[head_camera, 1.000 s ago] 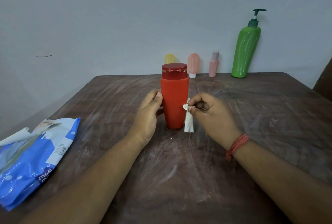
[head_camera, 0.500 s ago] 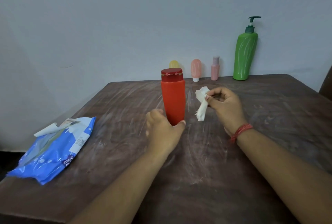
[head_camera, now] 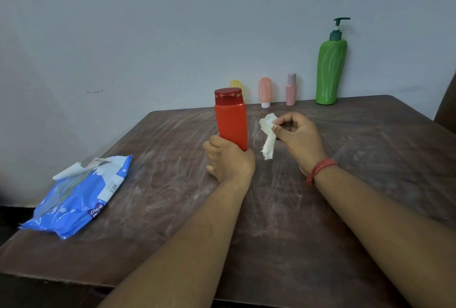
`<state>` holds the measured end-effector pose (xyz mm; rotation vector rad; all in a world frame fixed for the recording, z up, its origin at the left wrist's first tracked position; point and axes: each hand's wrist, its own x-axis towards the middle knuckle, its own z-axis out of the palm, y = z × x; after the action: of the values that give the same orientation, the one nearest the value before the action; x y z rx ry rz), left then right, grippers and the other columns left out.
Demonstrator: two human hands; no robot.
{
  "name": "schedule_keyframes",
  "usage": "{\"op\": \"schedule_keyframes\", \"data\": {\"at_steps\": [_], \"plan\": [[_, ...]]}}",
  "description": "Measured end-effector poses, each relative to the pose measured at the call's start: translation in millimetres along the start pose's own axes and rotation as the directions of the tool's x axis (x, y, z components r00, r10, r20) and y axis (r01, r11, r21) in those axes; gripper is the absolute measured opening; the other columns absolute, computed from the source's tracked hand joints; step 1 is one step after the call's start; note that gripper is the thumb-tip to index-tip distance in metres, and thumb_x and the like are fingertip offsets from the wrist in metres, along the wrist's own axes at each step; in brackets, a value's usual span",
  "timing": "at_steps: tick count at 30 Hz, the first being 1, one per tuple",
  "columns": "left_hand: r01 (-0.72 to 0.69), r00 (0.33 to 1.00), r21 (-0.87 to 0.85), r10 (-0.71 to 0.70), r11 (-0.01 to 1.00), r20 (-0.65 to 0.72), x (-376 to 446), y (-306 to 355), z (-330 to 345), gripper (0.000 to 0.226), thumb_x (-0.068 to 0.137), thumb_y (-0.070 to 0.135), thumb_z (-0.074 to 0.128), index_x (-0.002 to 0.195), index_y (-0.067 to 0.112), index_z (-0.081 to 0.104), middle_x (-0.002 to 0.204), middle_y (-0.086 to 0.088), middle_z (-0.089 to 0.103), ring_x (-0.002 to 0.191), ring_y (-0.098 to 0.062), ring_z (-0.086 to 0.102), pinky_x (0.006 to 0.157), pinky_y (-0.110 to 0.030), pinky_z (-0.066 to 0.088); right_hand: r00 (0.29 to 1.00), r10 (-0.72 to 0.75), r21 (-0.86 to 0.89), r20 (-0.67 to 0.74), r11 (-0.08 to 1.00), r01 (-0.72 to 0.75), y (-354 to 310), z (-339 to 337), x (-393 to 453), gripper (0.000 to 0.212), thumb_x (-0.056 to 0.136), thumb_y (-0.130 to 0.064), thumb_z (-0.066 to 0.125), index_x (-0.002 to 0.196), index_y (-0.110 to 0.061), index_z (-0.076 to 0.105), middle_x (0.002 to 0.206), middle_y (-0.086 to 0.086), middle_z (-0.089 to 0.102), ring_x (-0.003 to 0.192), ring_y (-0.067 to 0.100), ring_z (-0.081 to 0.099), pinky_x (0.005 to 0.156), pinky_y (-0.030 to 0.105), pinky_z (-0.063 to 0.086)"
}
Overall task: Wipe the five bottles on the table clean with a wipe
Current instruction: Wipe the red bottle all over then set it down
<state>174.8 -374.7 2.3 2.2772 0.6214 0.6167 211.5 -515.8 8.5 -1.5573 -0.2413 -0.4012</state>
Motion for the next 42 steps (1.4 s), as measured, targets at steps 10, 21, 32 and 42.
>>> {"op": "schedule_keyframes", "data": {"at_steps": [10,21,32,42], "plan": [[-0.005,0.996,-0.048,0.001,0.999,-0.093,67.4,-19.6,-3.3,0.086,0.075,0.034,0.089,0.134,0.002,0.034,0.135,-0.017,0.042,0.121,-0.038,0.053,0.1,-0.049,0.045,1.0,0.011,0.028,0.005,1.0,-0.011,2.1,0.9,1.5,0.019,0.087,0.0,0.07,0.08,-0.017,0.066,0.081,-0.002,0.071,0.079,0.008,0.067,0.083,0.044,0.06],[-0.018,0.999,-0.066,0.014,0.998,-0.052,188.4,-21.2,38.2,0.088,0.076,0.029,0.089,0.137,0.0,0.034,0.138,-0.019,0.043,0.127,-0.035,0.049,0.105,-0.044,0.046,0.998,0.044,0.068,-0.038,0.997,-0.041,19.2,54.3,60.9,0.017,0.085,-0.003,0.072,0.078,-0.018,0.068,0.084,0.003,0.072,0.085,0.019,0.071,0.085,0.049,0.059],[-0.096,0.994,-0.009,0.095,0.995,-0.062,263.7,-10.7,83.4,0.083,0.075,0.033,0.088,0.132,0.004,0.036,0.133,-0.014,0.044,0.119,-0.032,0.054,0.095,-0.043,0.05,0.996,0.027,0.149,-0.081,0.989,-0.015,39.1,106.4,106.1,0.024,0.086,-0.005,0.07,0.076,-0.027,0.07,0.083,0.0,0.075,0.083,0.016,0.073,0.079,0.041,0.061],[-0.101,0.994,0.031,0.103,0.994,-0.041,292.5,-4.7,97.0,0.083,0.079,0.032,0.085,0.137,0.004,0.034,0.135,-0.016,0.043,0.12,-0.034,0.054,0.095,-0.043,0.05,0.995,0.035,0.198,-0.095,0.98,-0.015,43.7,99.3,102.8,0.026,0.088,-0.001,0.07,0.075,-0.024,0.07,0.085,0.002,0.075,0.084,0.017,0.073,0.078,0.035,0.059]]}}
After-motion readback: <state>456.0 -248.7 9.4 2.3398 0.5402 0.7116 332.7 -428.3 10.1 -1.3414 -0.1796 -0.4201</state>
